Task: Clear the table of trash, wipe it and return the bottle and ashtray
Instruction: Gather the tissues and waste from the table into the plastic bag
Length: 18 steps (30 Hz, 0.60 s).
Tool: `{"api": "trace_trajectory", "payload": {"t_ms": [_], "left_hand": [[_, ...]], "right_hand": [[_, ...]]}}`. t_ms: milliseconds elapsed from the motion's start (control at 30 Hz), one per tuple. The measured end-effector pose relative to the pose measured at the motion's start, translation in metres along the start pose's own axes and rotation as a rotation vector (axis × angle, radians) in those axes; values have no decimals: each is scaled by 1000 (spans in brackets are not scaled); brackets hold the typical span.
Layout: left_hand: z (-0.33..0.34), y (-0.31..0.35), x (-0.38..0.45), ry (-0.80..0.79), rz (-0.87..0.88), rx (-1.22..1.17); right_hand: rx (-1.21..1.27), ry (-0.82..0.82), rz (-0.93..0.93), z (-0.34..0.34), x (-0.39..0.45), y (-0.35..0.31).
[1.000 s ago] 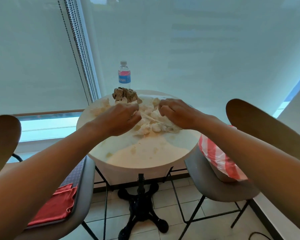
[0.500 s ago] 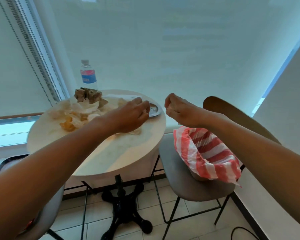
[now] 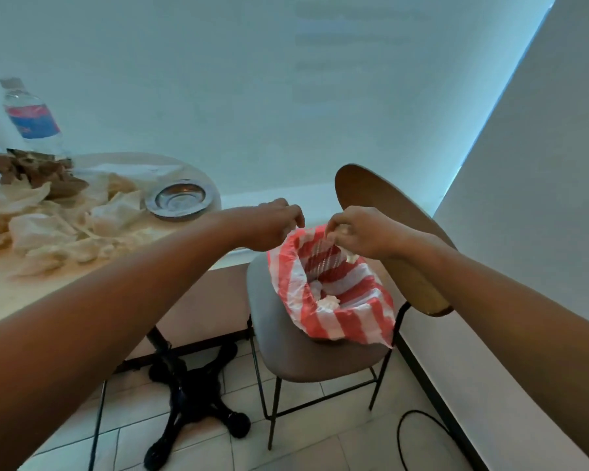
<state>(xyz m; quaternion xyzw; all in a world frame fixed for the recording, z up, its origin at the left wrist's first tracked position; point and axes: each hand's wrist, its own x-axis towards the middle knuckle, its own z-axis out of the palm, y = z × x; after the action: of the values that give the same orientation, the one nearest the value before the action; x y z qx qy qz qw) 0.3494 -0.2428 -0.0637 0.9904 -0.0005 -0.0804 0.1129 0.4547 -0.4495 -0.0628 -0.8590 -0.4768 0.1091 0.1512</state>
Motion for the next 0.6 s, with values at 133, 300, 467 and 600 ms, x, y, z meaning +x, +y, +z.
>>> {"api": "trace_trajectory", "payload": {"t_ms": [133, 300, 467, 600], "left_hand": [[12, 15, 36, -38, 46, 68], [27, 24, 82, -109, 108, 134], [46, 30, 125, -155, 218, 172], [63, 29, 148, -197, 302, 239]], "right_hand": [[81, -60, 77, 9, -6, 22], [106, -59, 154, 28, -7, 46], [138, -74, 263, 55, -2, 64], [249, -63, 338, 76, 4, 73]]}}
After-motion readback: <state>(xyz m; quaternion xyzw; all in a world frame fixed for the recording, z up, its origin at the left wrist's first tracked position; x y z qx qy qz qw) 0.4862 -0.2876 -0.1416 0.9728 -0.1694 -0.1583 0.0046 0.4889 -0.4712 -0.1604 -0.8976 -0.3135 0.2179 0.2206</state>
